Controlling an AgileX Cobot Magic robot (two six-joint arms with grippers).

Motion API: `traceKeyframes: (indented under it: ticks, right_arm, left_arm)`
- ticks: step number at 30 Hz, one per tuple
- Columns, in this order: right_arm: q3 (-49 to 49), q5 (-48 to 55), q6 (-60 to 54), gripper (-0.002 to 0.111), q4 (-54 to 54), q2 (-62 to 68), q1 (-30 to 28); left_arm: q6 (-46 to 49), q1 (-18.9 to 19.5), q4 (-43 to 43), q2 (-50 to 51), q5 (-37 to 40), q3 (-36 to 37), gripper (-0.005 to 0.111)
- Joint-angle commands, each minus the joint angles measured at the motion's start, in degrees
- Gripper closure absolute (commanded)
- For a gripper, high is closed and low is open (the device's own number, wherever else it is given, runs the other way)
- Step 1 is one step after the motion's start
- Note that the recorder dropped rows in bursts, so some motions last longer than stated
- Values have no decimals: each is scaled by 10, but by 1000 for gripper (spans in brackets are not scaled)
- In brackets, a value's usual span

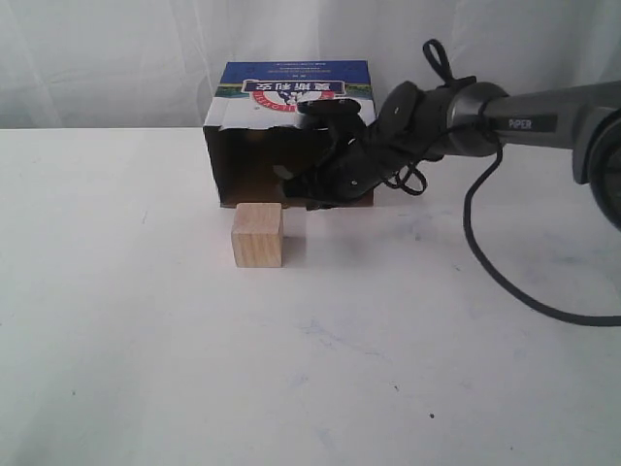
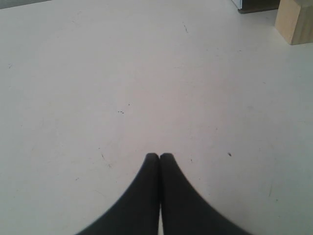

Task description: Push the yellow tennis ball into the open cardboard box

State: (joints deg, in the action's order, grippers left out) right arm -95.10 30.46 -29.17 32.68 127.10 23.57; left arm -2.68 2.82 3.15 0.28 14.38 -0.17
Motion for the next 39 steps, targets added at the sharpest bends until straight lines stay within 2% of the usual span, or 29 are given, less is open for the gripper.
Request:
traceKeyframes:
  ticks: [1,5,7,10,13,15,19,24,31,35,39]
  right_arm:
    - [7,128,21,108,-38,-54,-2]
    - [37,194,171,108,-216,-110,-2]
    - [57,243,261,108,-333,-134,-2]
    - [94,318,395,108,-561,-164,-5]
    - [137,330,534,108,-759,-186,-28]
    - [152,330,594,108,-812,-204,-56]
    - [173,291,608,108,-729,-288,-117]
    - [247,80,610,108,-674,-477,-161]
    - [405,-183,595,108,-687,-744,-161]
    - [475,-217,595,108,-683,-870,-161]
    - [520,-140,610,108,-650,-979,-161]
  left_arm:
    - [0,-2,-2,-3,-1,2,107]
    - [0,-2,-2,-3,-1,2,107]
    - [0,-2,-2,-3,-1,2,107]
    - [0,-2,-2,-3,-1,2,107]
    - [0,-2,-2,-3,-1,2,107]
    - [0,-2,-2,-3,-1,2,107]
    - [0,-2,-2,-3,-1,2,107]
    - [0,-2,-2,-3,-1,2,107]
    - [0,-2,-2,-3,-1,2,107]
    - [0,-2,-2,-3,-1,2,107]
    - [0,-2,-2,-3,-1,2,107]
